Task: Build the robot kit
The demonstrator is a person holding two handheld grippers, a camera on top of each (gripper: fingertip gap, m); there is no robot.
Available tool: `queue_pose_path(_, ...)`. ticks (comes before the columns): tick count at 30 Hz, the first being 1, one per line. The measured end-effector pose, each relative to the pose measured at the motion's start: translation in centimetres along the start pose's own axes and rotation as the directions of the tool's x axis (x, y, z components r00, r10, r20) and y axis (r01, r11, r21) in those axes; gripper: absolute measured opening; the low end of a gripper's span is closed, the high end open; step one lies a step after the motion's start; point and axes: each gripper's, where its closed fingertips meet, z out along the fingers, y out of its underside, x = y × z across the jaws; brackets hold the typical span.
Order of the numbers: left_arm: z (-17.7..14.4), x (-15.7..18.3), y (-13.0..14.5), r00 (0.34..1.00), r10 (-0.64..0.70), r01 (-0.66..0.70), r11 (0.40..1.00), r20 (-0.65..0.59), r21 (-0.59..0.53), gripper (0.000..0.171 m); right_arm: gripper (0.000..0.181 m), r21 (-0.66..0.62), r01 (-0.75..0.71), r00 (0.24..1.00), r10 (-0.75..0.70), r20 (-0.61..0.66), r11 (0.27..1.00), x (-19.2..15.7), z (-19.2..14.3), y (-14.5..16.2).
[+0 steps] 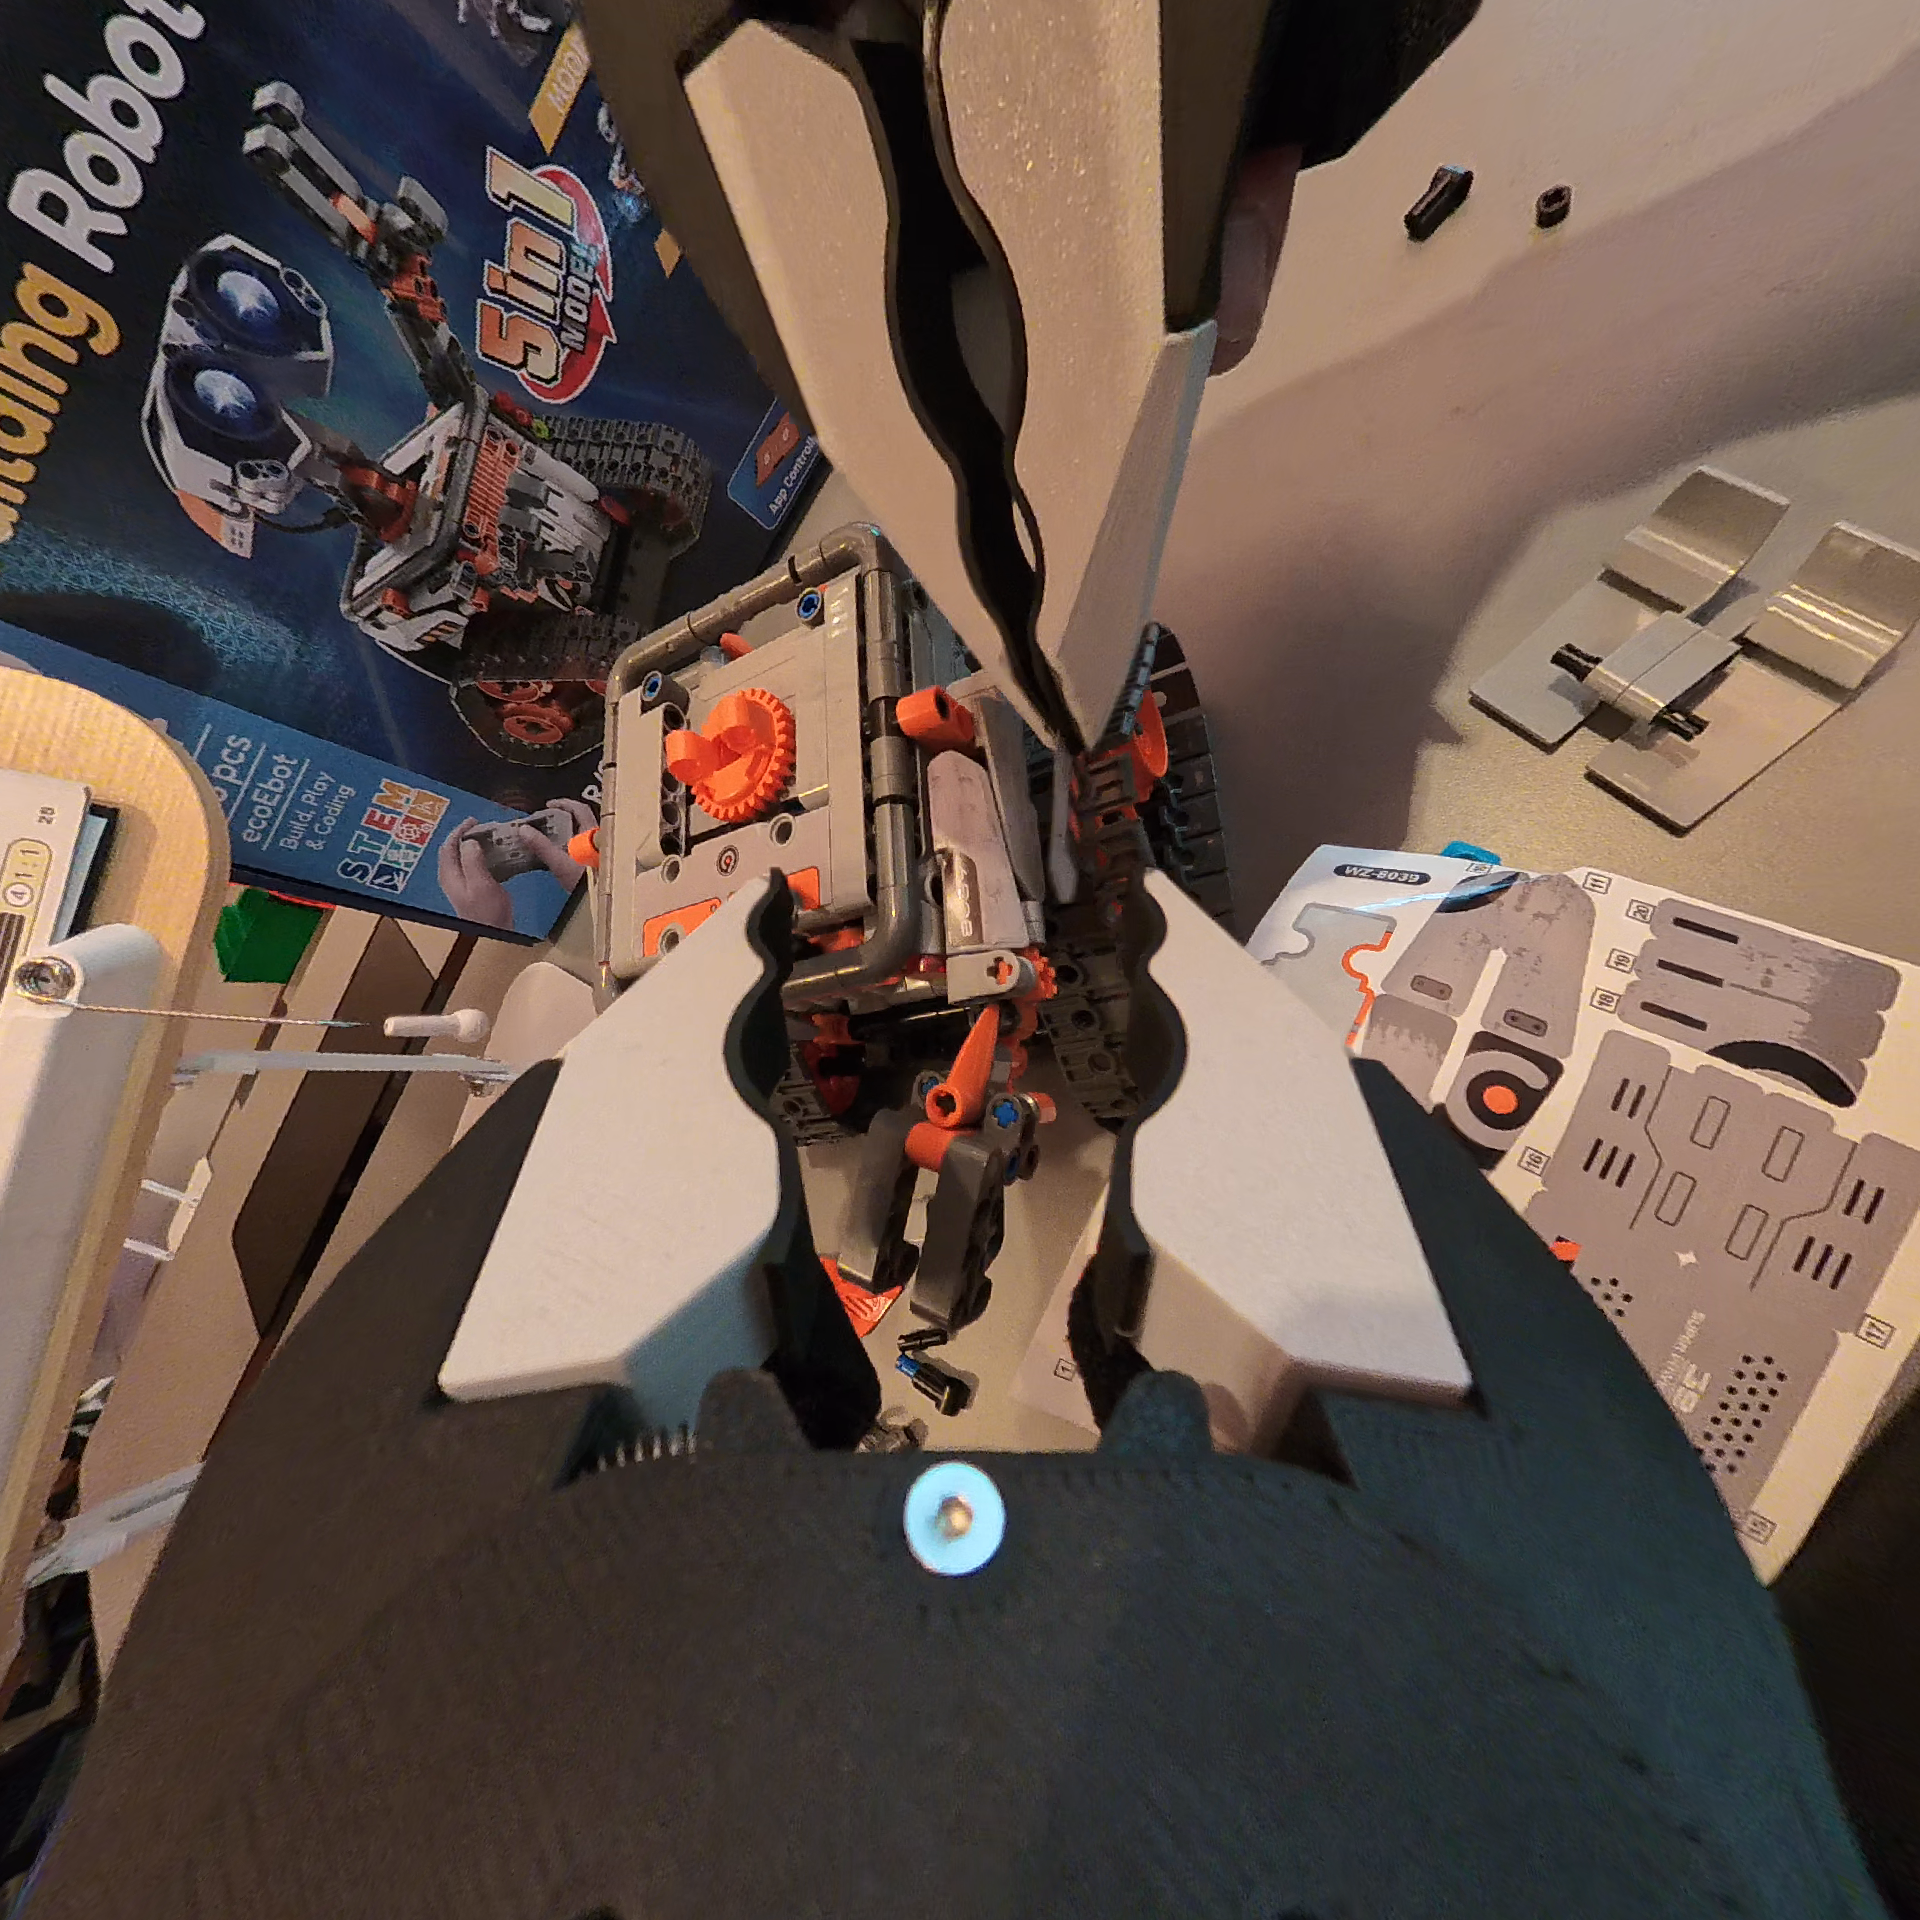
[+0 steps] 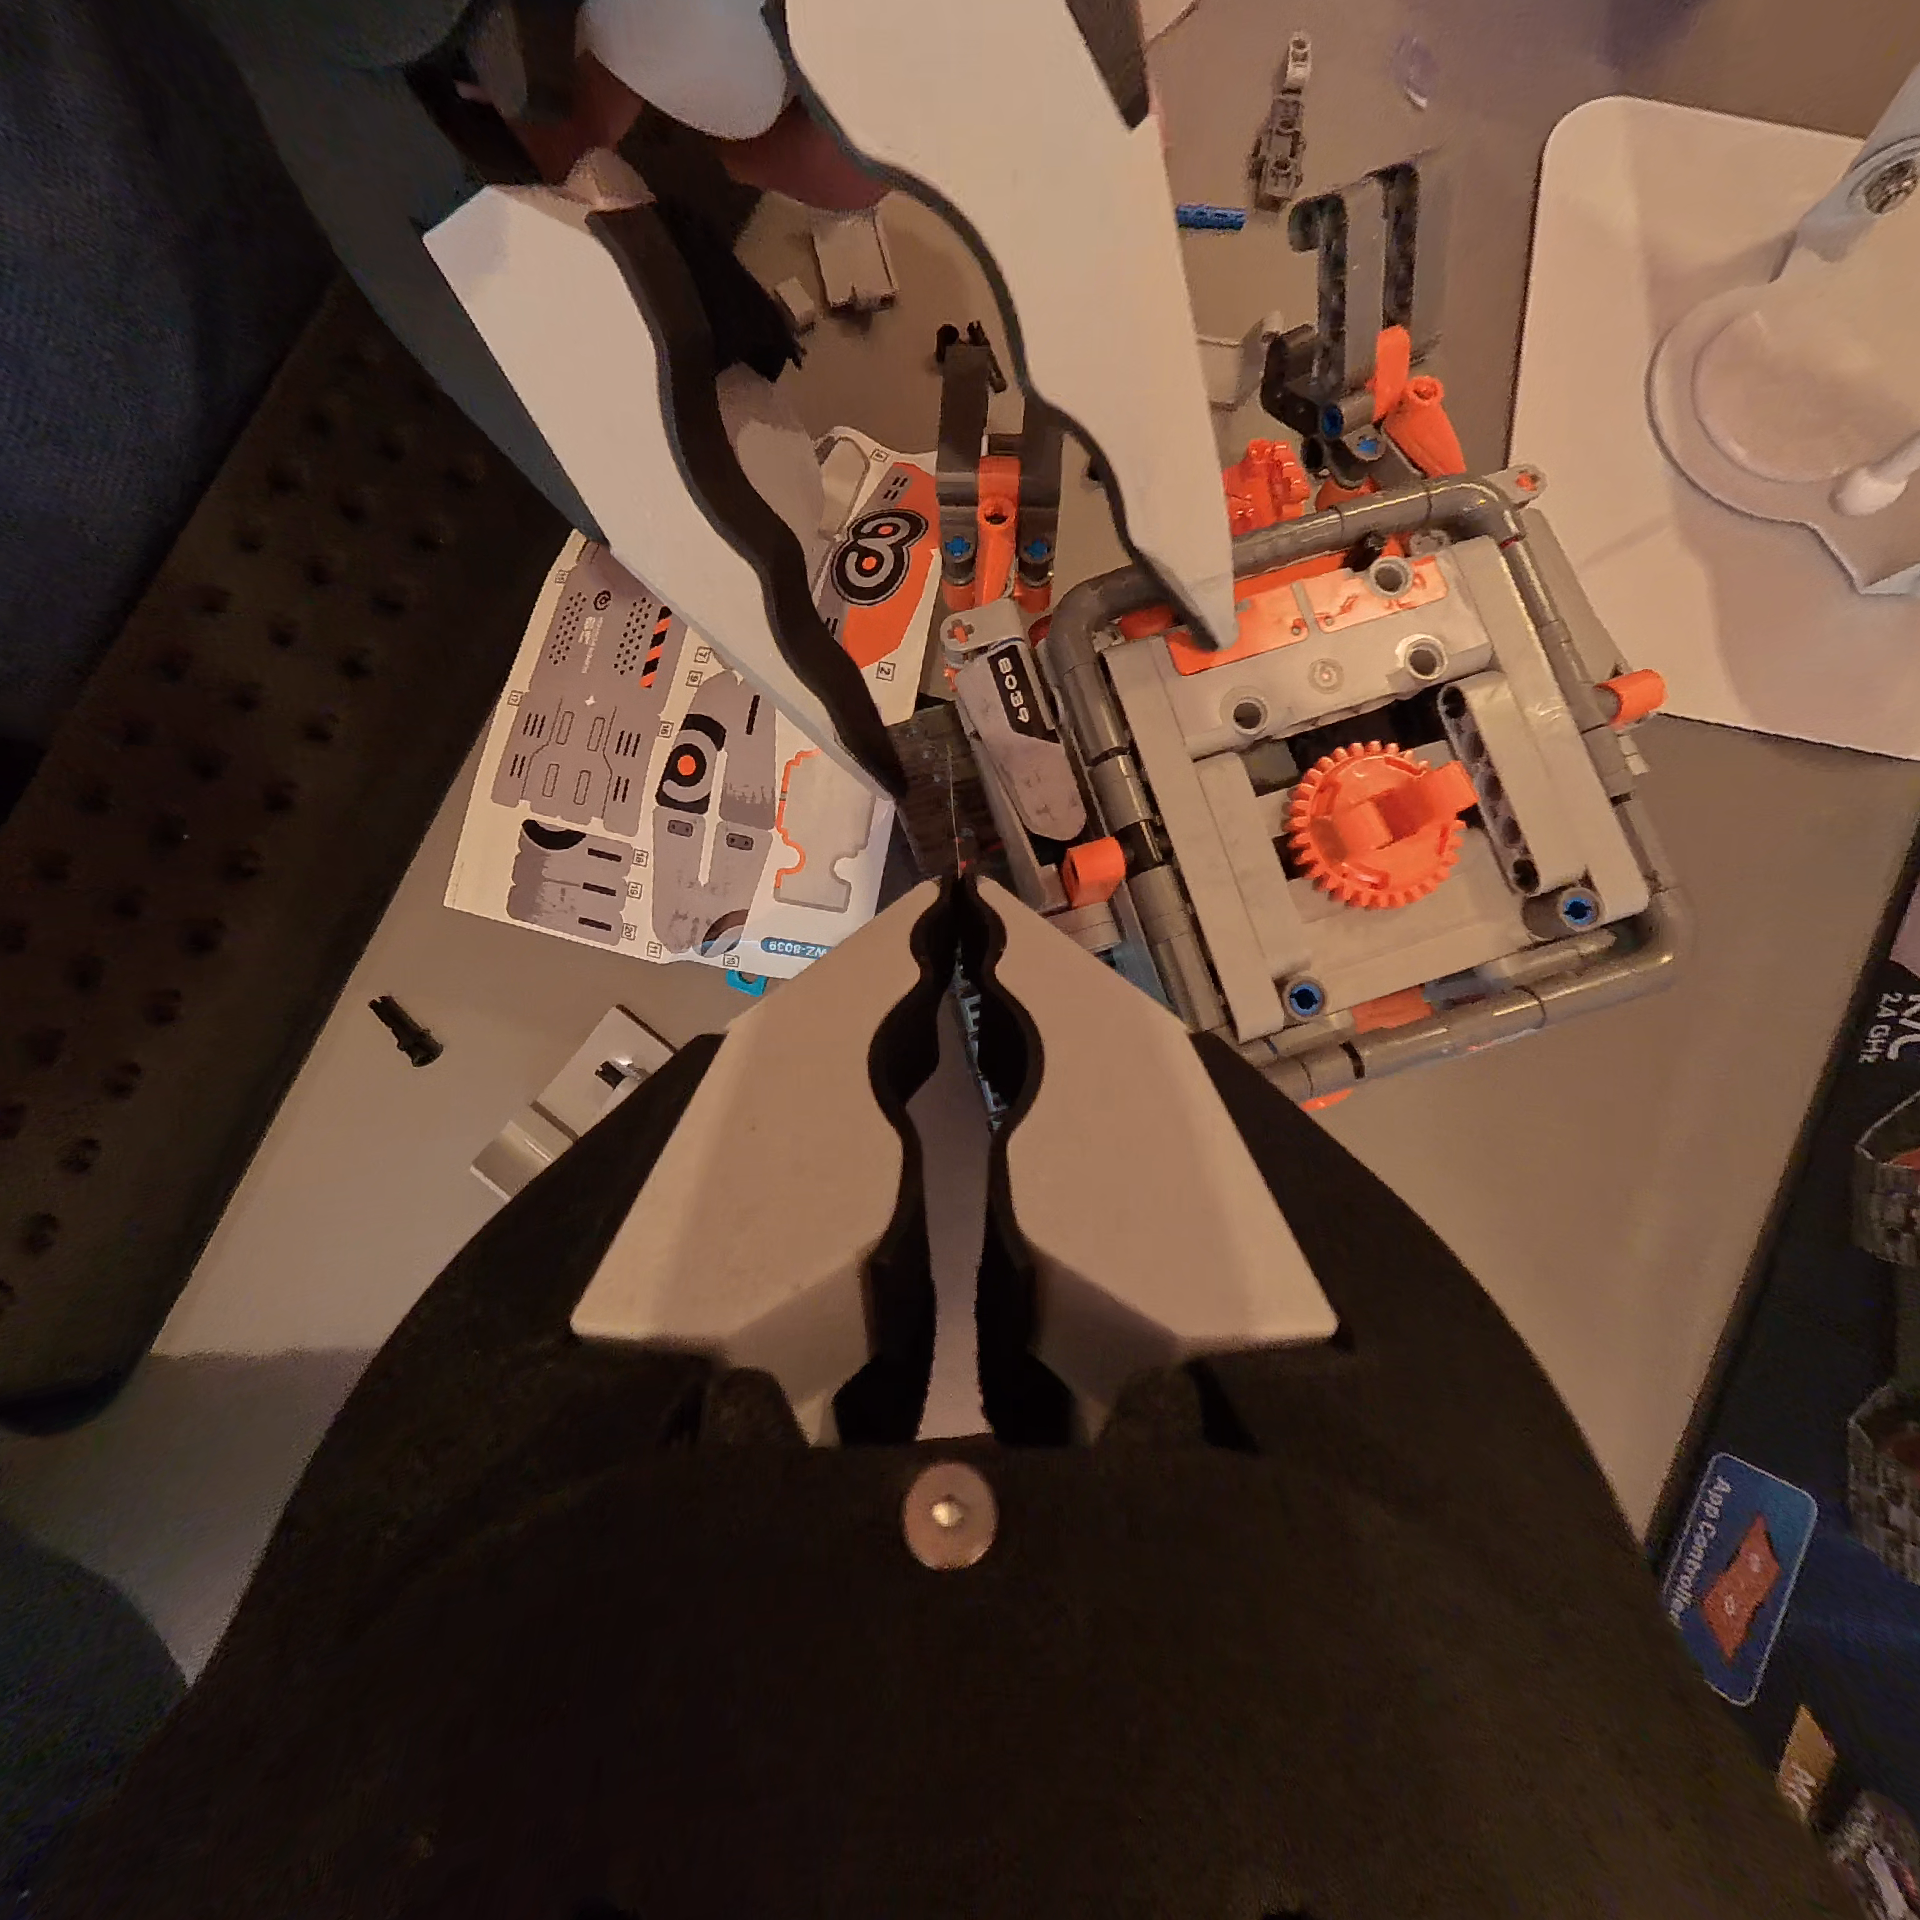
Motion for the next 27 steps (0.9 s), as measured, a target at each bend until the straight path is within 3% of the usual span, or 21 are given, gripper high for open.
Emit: queue_pose_path(27, 0.4, -0.4, -0.1, 0.999, 0.035, -0.035, 0.999, 0.023, 0.002, 0.056, 0.000, -0.016, 0.042, 0.999, -0.042, -0.008, 0.999, -0.5, -0.3, -0.5)
